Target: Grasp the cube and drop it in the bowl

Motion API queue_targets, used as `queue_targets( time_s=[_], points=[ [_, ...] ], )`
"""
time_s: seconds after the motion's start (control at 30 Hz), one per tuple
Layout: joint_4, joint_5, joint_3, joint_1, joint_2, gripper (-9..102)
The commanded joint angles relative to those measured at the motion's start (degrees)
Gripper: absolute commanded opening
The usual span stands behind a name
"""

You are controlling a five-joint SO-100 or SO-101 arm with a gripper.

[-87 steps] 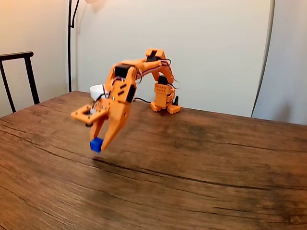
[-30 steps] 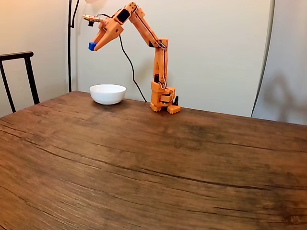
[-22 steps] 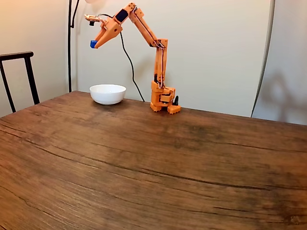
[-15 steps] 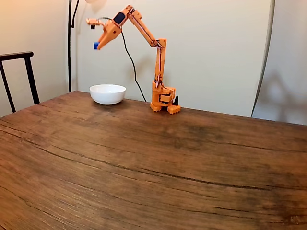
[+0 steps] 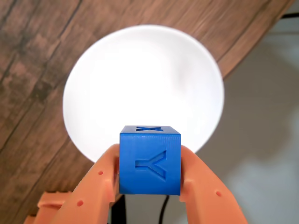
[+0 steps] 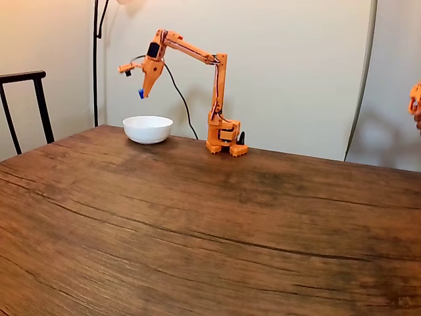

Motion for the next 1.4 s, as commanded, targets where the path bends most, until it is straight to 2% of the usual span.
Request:
queue_targets(
  time_s=[0.0,0.2,0.37,0.47,0.63,0.8,0.83,1.13,1.37],
  points=[
    [-4.1,1.9,4.6,0.2,2.7,2],
    [-11.1,5.8,13.9,0.4,2.7,4],
    [-11.8,5.9,17.7,1.0,2.7,21],
    [-11.1,5.9,17.8,1.3,3.0,25],
    [-9.0,5.9,17.6,1.2,8.7,20],
    [-2.7,5.2,17.8,0.4,19.4,0],
    [-1.2,5.1,17.8,-0.2,21.6,-1],
    [9.5,2.0,17.8,-12.0,39.6,0],
    [9.1,-6.4,25.4,-24.0,52.4,0]
  ],
)
